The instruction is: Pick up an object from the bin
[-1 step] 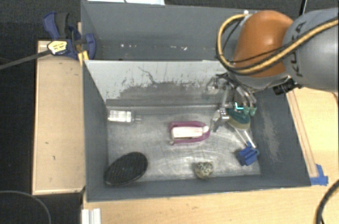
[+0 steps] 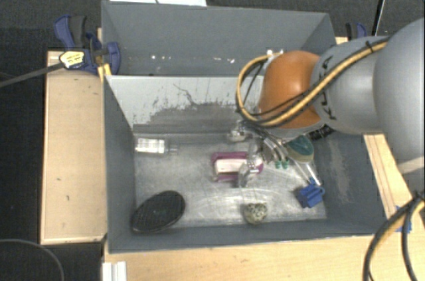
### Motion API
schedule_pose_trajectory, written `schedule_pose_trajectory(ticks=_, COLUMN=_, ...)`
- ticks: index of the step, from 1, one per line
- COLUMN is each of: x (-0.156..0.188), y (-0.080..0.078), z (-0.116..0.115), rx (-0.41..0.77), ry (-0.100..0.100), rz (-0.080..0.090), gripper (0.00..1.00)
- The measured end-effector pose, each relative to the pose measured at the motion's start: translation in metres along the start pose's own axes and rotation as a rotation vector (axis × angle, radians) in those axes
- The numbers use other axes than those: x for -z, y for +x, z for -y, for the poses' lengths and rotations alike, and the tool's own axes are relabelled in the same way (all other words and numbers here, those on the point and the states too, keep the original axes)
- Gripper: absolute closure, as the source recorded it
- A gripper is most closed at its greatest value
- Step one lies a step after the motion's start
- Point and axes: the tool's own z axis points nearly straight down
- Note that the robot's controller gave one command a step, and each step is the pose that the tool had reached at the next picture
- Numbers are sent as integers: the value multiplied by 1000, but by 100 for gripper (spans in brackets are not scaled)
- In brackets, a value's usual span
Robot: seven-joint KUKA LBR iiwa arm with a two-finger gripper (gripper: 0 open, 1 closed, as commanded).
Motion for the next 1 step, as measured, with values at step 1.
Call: schedule_pose_trajectory(ticks=1, x=30, y=-3, z=3, rx=-56, ry=-2, rz=-1, gripper=0)
